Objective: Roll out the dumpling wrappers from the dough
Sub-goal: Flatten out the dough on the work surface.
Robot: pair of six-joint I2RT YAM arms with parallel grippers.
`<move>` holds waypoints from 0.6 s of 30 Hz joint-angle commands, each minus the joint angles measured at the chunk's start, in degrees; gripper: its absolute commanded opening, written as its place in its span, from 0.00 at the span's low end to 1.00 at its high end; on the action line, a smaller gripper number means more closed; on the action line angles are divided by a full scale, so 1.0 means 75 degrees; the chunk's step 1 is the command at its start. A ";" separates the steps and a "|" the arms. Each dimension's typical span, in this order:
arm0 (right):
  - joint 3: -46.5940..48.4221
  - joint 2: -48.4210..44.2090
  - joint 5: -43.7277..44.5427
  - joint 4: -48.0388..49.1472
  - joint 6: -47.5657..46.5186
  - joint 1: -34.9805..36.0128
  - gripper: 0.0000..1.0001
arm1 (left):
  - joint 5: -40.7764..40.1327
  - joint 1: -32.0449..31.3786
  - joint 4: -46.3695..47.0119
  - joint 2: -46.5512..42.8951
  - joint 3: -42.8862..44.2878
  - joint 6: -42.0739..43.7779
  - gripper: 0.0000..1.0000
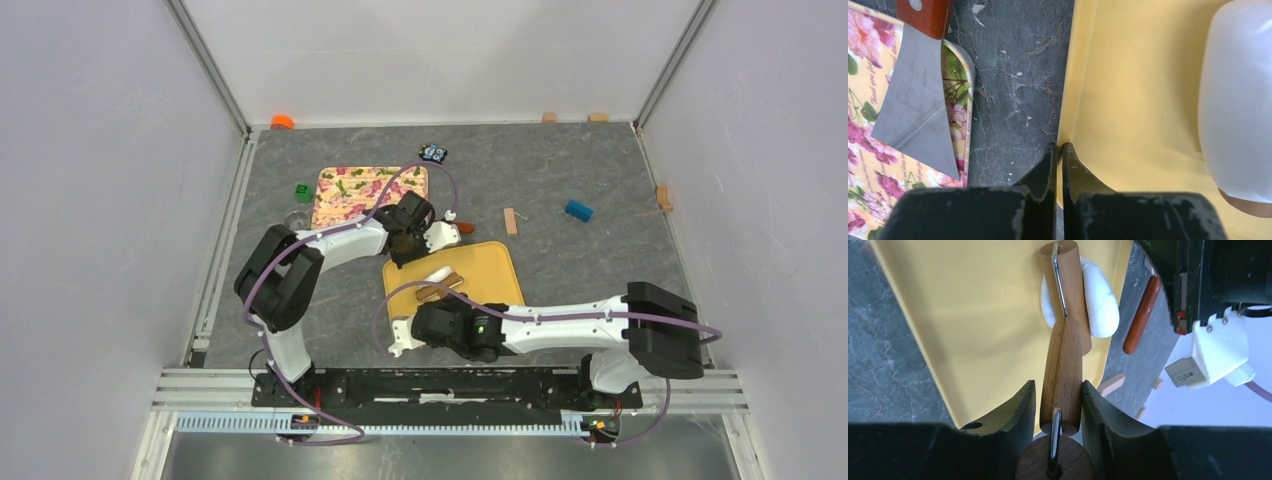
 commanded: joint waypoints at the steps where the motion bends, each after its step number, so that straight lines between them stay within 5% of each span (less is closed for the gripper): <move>1: -0.0221 0.1274 -0.2229 -0.1885 0.0172 -0.0166 0.00 | -0.0035 0.0036 0.0037 0.0959 -0.0536 0.0189 0.02; 18: -0.0691 0.0826 -0.2304 -0.2260 0.0660 0.0111 0.00 | -0.0035 0.0039 0.0036 0.0958 -0.0545 0.0184 0.02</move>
